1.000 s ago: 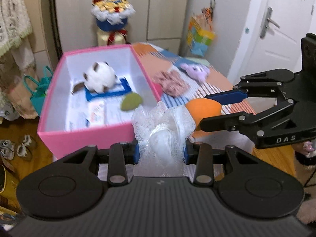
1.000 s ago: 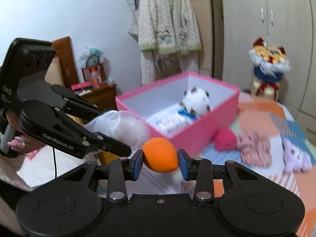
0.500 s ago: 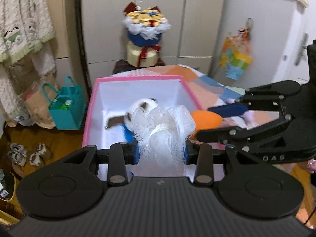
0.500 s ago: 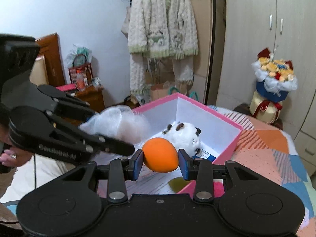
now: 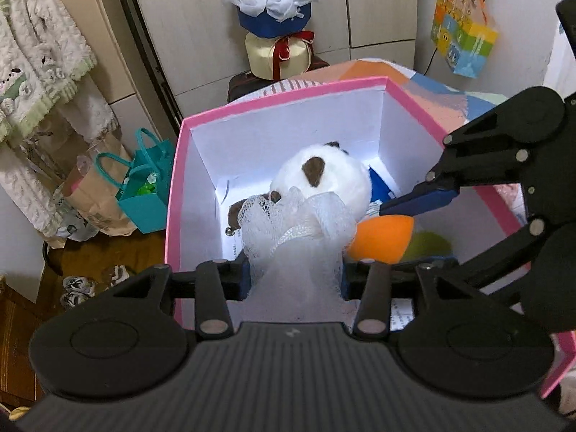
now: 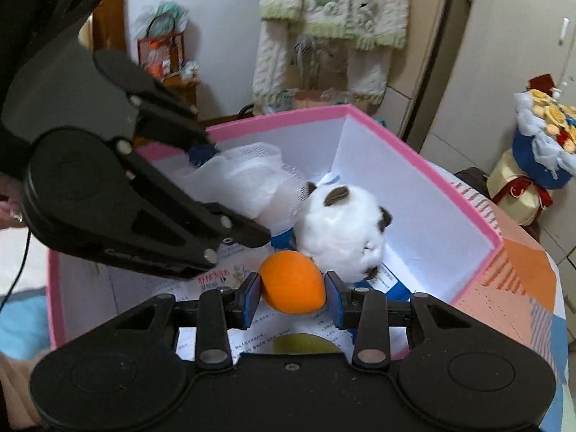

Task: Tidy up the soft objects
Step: 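Lower the mesh puff and orange sponge into the pink box and open both grippers, then raise both grippers out of the pink box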

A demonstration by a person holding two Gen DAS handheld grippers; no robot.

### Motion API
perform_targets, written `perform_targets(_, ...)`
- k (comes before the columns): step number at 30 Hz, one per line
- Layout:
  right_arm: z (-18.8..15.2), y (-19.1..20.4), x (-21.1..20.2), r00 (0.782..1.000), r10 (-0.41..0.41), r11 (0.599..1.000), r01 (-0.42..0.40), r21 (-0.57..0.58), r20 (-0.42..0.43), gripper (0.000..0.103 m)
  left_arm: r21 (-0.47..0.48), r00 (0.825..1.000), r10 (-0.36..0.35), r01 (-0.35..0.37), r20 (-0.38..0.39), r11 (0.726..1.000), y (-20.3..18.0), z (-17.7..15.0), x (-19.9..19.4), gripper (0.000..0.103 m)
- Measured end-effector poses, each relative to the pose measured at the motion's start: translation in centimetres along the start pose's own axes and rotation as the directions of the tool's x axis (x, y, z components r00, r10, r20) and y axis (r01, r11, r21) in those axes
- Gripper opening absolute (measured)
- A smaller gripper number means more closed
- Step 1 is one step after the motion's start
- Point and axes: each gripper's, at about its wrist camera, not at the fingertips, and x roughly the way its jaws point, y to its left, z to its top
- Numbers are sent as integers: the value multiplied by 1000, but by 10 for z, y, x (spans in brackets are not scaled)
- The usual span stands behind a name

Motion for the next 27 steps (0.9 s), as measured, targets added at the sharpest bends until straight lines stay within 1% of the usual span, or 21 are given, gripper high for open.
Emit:
perform_targets(1, 0, 0, 4, 1000, -8, 1000, 8, -5, -1, 44, -4, 1000, -4, 4, -6, 1000, 1, 0, 1, 56)
perform_targets(2, -1, 1, 7, 1000, -23, 1000, 23, -11, 3, 44, -24, 1000, -11, 11, 6, 1000, 2, 0, -2, 59)
perform_targets(3, -1, 0, 8, 999, -36, 999, 36, -11, 11, 45, -41, 1000, -12, 14, 28, 999, 5, -1, -6, 67)
perform_targets(4, -2, 0, 8, 999, -39, 999, 39, -5, 18, 46, -43, 999, -11, 13, 45, 999, 5, 0, -10, 70)
perform_targets(6, -5, -1, 4, 999, -35, 999, 35, 14, 34, 46, -48, 997, 0, 3, 72, 999, 7, -3, -19, 71)
perform_targets(9, -9, 1, -9, 996, -43, 999, 41, 29, 72, 46, -58, 996, 8, -3, 90, 998, 10, -9, -30, 71)
perform_targets(13, -16, 7, -35, 992, -47, 997, 40, 59, 120, 46, -74, 995, -4, 12, 103, 997, 11, -20, -50, 71)
perform_targets(16, -23, 10, -55, 987, -42, 996, 29, 90, 153, 47, -68, 993, -14, 22, 116, 997, 8, -28, -66, 71)
perform_targets(19, -31, 17, -78, 985, -41, 992, 19, 128, 169, 48, -50, 991, -25, 32, 130, 998, 2, -35, -84, 71)
perform_targets(23, -40, 24, -102, 983, -61, 982, 29, 184, 171, 53, -35, 988, -51, 57, 143, 998, -7, -42, -109, 71)
perform_targets(24, -42, 25, -106, 983, -71, 980, 37, 197, 171, 55, -32, 987, -67, 73, 146, 997, -10, -44, -116, 71)
perform_targets(27, -50, 34, -124, 979, -83, 979, 45, 201, 186, 56, -10, 981, -111, 115, 160, 993, -19, -50, -135, 72)
